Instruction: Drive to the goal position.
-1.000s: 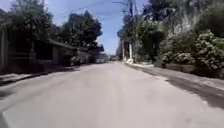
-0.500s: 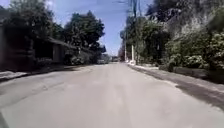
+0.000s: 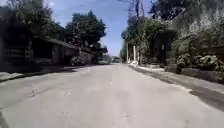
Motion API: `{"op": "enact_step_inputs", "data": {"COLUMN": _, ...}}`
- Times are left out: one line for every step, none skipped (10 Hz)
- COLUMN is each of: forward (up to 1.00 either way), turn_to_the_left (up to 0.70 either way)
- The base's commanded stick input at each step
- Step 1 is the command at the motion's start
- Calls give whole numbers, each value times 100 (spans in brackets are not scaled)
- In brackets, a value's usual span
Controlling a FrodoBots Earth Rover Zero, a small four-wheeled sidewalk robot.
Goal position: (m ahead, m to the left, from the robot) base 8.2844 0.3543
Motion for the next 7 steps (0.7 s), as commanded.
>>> {"op": "enact_step_inputs", "data": {"forward": 85, "turn_to_the_left": 0}}
{"op": "enact_step_inputs", "data": {"forward": 85, "turn_to_the_left": 0}}
{"op": "enact_step_inputs", "data": {"forward": 85, "turn_to_the_left": 0}}
{"op": "enact_step_inputs", "data": {"forward": 85, "turn_to_the_left": 0}}
{"op": "enact_step_inputs", "data": {"forward": 85, "turn_to_the_left": 0}}
{"op": "enact_step_inputs", "data": {"forward": 85, "turn_to_the_left": 0}}
{"op": "enact_step_inputs", "data": {"forward": 85, "turn_to_the_left": 0}}
